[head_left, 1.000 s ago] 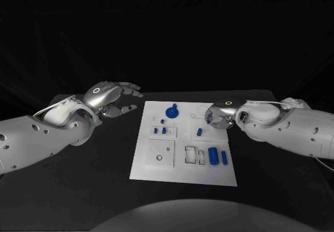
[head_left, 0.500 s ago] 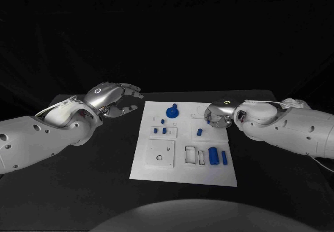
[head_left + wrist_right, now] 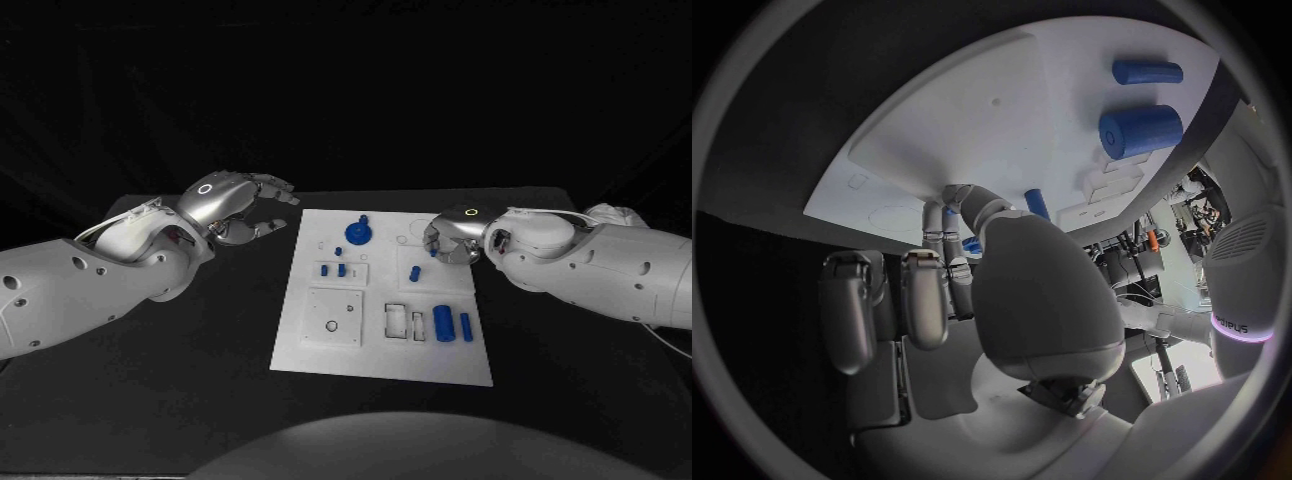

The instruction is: Assemble the parts on the task board

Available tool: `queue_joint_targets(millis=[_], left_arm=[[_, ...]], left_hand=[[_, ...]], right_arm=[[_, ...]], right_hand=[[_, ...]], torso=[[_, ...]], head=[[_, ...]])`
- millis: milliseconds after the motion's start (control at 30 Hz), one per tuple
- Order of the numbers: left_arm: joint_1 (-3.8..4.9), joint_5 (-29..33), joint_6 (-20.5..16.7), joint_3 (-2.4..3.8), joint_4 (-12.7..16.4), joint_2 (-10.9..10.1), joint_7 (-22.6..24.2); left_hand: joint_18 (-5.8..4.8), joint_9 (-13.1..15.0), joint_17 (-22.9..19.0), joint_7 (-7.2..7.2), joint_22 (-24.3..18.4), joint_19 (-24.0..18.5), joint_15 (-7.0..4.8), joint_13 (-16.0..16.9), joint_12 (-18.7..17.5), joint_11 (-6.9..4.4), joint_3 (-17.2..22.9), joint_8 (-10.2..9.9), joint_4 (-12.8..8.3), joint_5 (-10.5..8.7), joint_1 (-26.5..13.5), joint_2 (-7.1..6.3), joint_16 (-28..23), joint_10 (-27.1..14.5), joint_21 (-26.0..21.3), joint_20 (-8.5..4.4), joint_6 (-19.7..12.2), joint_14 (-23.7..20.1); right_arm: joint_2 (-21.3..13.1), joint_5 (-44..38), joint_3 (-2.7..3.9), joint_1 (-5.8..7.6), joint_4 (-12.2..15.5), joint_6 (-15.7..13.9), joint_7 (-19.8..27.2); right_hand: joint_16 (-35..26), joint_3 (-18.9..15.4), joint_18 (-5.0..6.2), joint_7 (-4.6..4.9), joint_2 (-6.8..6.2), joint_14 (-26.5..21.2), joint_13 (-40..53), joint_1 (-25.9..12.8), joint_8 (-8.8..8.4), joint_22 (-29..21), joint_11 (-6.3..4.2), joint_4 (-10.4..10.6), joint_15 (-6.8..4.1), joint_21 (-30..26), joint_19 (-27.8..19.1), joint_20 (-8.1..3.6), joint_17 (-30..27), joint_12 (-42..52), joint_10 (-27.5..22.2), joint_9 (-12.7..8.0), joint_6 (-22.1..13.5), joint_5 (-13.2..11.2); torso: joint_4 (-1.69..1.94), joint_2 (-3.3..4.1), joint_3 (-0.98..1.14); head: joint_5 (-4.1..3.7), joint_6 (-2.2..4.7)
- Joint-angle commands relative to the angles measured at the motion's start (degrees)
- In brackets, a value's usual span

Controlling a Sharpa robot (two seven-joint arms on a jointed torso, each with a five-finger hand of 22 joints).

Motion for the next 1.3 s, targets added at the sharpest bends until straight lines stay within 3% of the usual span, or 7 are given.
queue_joint_targets(millis=[33, 567, 1300], left_arm=[[-0.04, 0.3, 0.89, 0.03, 0.04, 0.15, 0.05], [-0.26, 0.3, 1.65, 0.02, -0.18, 0.45, -0.29], [-0.37, 0.3, 1.98, 0.02, -0.33, 0.64, -1.06]], left_hand=[[0.09, -0.08, 3.39, 0.15, 8.47, 0.47, -0.04, -0.07, 0.28, 0.12, 0.47, -0.13, 0.02, 0.15, 0.79, 0.01, 0.18, 0.44, 0.06, 0.1, -0.16, 0.28], [0.08, 0.0, 3.38, 0.72, 8.49, 0.53, 0.04, -0.32, 1.02, 0.2, 1.29, 0.08, -0.11, 0.13, 1.74, -0.08, 0.23, 1.29, 0.11, 0.18, 0.56, 0.31], [0.07, 0.07, 3.32, 0.95, 8.52, 0.58, 0.11, -0.39, 1.57, 0.34, 1.82, 0.25, -0.2, 0.11, 2.23, -0.08, 0.24, 2.03, 0.18, 0.23, 1.12, 0.3]], right_arm=[[0.36, -0.18, -0.19, -0.39, -0.15, 0.87, 0.1], [0.38, 0.71, -0.19, -0.48, -0.38, -0.24, 0.32], [-1.33, 2.18, -0.09, 0.3, 1.94, -2.37, 0.14]], right_hand=[[-0.36, -0.08, 0.3, -0.48, 0.49, 1.37, 0.17, -0.27, 0.44, 13.61, 0.07, -0.51, -0.22, -0.07, 3.38, -0.23, 2.23, 0.32, 0.61, 0.96, 0.11, 0.0], [-0.84, -0.17, 0.3, -0.32, 0.76, 1.05, 2.07, -1.61, 4.14, 13.6, -0.56, -1.7, -0.67, -0.11, 3.33, -0.64, 1.21, 2.25, 1.24, 9.54, -0.02, 0.13], [-0.91, -0.19, 0.29, -0.31, 0.65, 1.06, 2.57, -2.52, 5.07, 13.63, -0.6, -1.52, -0.76, -0.05, 3.38, -0.74, 1.04, 2.77, 1.4, 11.43, 0.21, 0.14]], torso=[[-0.05, -0.02, 0.0], [0.0, -0.07, 0.08], [0.02, -0.01, 0.13]], head=[[0.12, 0.0], [0.46, 0.0], [1.2, 0.0]])
